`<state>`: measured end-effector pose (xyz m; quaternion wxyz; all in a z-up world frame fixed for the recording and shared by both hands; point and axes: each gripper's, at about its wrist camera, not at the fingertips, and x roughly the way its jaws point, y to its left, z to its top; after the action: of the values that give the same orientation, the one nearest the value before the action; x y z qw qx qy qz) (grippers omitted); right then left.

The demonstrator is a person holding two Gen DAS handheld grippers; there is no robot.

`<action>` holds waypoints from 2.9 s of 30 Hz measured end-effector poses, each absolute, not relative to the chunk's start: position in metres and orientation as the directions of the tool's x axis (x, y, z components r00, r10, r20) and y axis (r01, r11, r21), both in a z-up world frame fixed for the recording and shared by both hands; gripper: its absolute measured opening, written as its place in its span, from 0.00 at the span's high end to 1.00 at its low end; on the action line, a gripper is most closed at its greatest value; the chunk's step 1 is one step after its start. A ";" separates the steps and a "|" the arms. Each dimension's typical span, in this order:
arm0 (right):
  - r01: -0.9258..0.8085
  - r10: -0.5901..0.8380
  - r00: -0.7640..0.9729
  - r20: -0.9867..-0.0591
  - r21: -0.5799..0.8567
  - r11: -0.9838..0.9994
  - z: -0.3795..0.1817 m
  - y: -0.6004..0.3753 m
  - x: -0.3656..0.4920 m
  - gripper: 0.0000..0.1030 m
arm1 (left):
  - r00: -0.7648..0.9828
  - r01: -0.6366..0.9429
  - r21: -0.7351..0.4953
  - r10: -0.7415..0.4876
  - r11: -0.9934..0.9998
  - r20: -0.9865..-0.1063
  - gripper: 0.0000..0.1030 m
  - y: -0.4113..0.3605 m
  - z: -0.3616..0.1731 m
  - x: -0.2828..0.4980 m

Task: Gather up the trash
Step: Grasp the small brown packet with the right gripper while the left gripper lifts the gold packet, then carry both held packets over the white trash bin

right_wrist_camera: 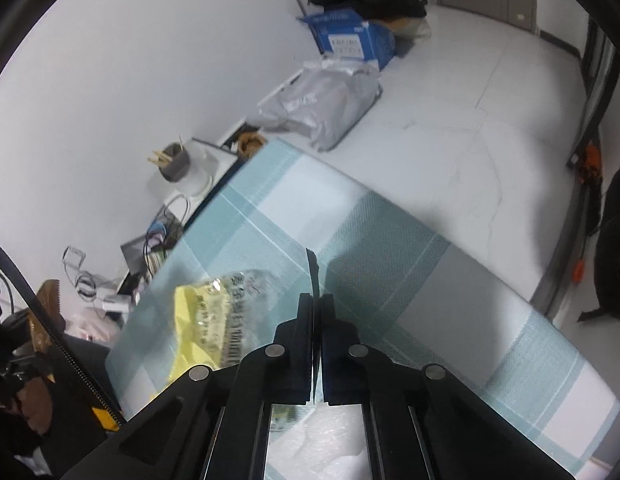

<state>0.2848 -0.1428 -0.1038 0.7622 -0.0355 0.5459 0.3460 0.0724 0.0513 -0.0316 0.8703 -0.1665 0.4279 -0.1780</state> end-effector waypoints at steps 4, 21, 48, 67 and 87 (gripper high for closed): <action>-0.529 0.512 0.207 -0.834 0.345 0.775 -0.094 -0.147 0.282 0.98 | 0.576 0.172 -0.435 -0.449 0.884 -0.684 0.65 0.049 -0.030 0.069; -0.446 0.544 0.331 -0.771 0.381 0.810 -0.064 -0.190 0.236 0.98 | 0.605 0.199 -0.377 -0.417 0.904 -0.679 0.65 0.031 -0.022 0.058; -0.259 0.556 0.439 -0.706 0.493 0.831 -0.094 -0.287 0.093 0.98 | 0.545 0.245 -0.318 -0.402 0.916 -0.736 0.65 -0.023 -0.039 0.044; -0.295 0.528 0.535 -0.659 0.440 0.848 -0.063 -0.322 0.071 0.98 | 0.532 0.302 -0.253 -0.383 0.919 -0.755 0.65 -0.088 -0.015 0.046; -0.154 0.294 0.810 -0.508 0.300 0.941 0.097 -0.483 0.056 0.98 | 0.490 0.550 -0.330 -0.616 0.767 -0.617 0.65 -0.237 0.079 0.078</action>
<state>0.0556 -0.4828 0.0973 0.9432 0.1232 0.2846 0.1188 0.0778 -0.2370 0.0794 0.8620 -0.0443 0.3752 -0.3381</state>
